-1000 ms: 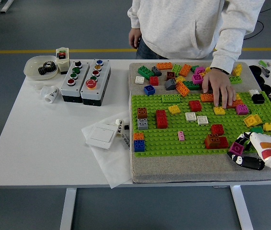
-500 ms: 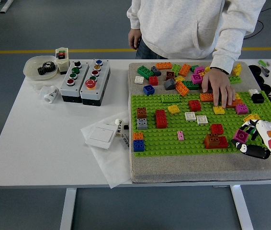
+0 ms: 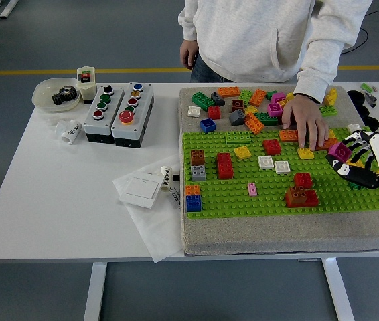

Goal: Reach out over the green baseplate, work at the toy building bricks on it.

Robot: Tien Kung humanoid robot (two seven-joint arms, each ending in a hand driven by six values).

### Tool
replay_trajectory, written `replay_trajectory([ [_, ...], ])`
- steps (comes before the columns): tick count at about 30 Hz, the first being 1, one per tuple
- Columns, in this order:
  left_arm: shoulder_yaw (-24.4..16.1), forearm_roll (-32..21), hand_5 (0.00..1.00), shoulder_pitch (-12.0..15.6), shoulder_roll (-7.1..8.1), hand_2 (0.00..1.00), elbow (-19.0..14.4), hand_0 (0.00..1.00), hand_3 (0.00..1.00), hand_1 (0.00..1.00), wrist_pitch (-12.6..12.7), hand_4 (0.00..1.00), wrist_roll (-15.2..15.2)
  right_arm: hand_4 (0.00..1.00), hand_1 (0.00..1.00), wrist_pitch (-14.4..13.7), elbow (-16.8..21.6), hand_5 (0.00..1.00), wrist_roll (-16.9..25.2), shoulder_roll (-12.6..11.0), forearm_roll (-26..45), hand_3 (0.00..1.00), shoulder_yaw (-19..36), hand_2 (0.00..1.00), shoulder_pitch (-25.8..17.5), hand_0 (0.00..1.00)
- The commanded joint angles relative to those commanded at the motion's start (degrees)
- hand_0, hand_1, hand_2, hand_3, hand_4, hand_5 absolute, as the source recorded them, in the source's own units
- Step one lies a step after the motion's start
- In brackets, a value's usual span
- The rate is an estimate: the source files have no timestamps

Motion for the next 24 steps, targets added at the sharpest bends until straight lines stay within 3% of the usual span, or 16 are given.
replay_trajectory([
  [6, 0.1, -0.2, 0.689, -0.2, -0.04, 0.841, 0.0, 0.758, 0.746, 0.791, 0.1, 0.781, 0.1, 0.765, 0.337, 0.8, -1.2, 0.257, 1.8, 0.7, 14.5, 0.464, -2.3, 0.428, 3.1, 0.171],
  [12, 0.6, -0.7, 0.692, -0.2, -0.05, 0.84, 0.0, 0.758, 0.744, 0.791, 0.2, 0.783, 0.2, 0.764, 0.334, 3.3, -1.3, 0.26, 2.4, 0.6, 29.0, 0.465, -4.8, 0.428, 5.6, 0.167],
  [24, 1.2, -1.5, 0.687, -0.5, -0.05, 0.84, 0.0, 0.758, 0.738, 0.79, 0.2, 0.779, 0.0, 0.762, 0.337, 4.9, -1.1, 0.266, -2.2, 0.5, 58.0, 0.466, -8.1, 0.428, 11.0, 0.172],
])
